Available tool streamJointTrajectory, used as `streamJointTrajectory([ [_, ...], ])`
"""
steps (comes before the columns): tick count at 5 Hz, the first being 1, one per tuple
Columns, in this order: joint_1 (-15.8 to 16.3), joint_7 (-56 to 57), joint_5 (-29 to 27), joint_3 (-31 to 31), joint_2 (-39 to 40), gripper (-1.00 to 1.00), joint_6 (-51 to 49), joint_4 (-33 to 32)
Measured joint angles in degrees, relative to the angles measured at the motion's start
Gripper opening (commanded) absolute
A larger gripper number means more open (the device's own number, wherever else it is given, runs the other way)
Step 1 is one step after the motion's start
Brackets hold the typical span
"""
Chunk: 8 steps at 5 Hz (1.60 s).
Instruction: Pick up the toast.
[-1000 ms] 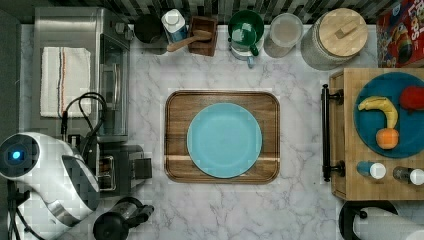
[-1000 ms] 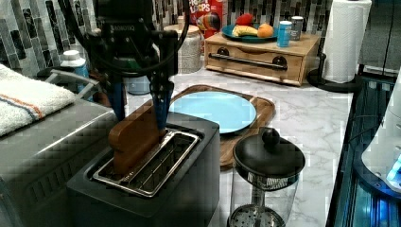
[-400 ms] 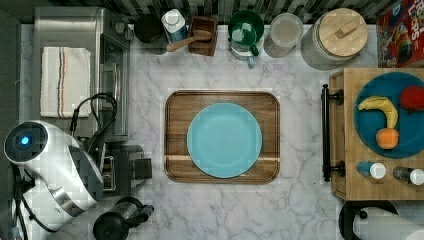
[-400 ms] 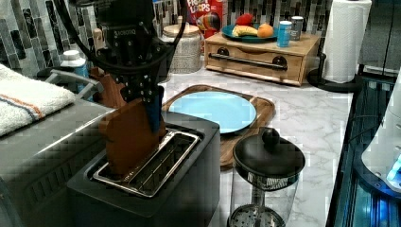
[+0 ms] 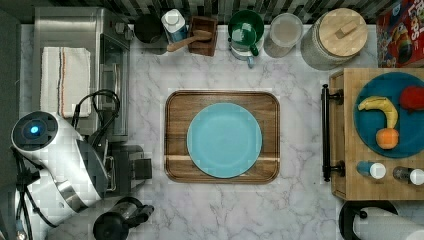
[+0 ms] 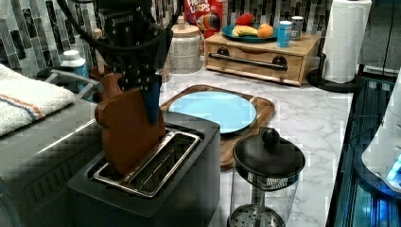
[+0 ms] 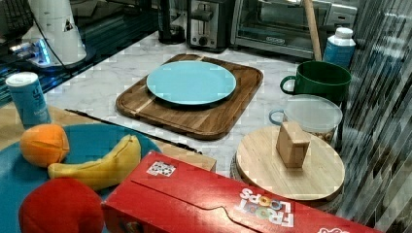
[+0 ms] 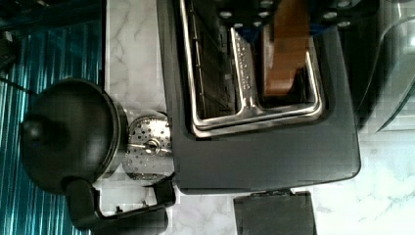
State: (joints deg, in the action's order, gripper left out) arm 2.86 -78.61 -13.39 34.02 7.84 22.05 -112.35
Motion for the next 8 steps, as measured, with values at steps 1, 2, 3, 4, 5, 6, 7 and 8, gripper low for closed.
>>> streamJointTrajectory([
  [1, -1.1, 3.9, -0.5, -0.2, -1.4, -1.00, -2.2, 0.1],
  [2, -2.4, 8.7, -3.6, -0.4, -3.4, -1.00, -4.2, 0.2],
  [3, -4.7, 15.4, -8.4, -0.4, -6.4, -1.00, -7.1, 0.2],
  [4, -6.1, 21.6, -10.1, -2.3, -10.0, -1.00, -9.8, 0.3],
  [5, -6.6, 25.5, -10.1, -6.3, -13.2, -1.00, -9.7, -0.2],
  [6, -8.6, 30.9, -6.4, -9.8, -14.5, -1.00, -8.4, -0.3],
  [7, -11.6, 34.8, 0.4, -13.6, -14.4, -1.00, -7.5, -0.6],
  [8, -14.7, 36.5, 3.9, -18.4, -14.2, -1.00, -3.0, -3.0],
])
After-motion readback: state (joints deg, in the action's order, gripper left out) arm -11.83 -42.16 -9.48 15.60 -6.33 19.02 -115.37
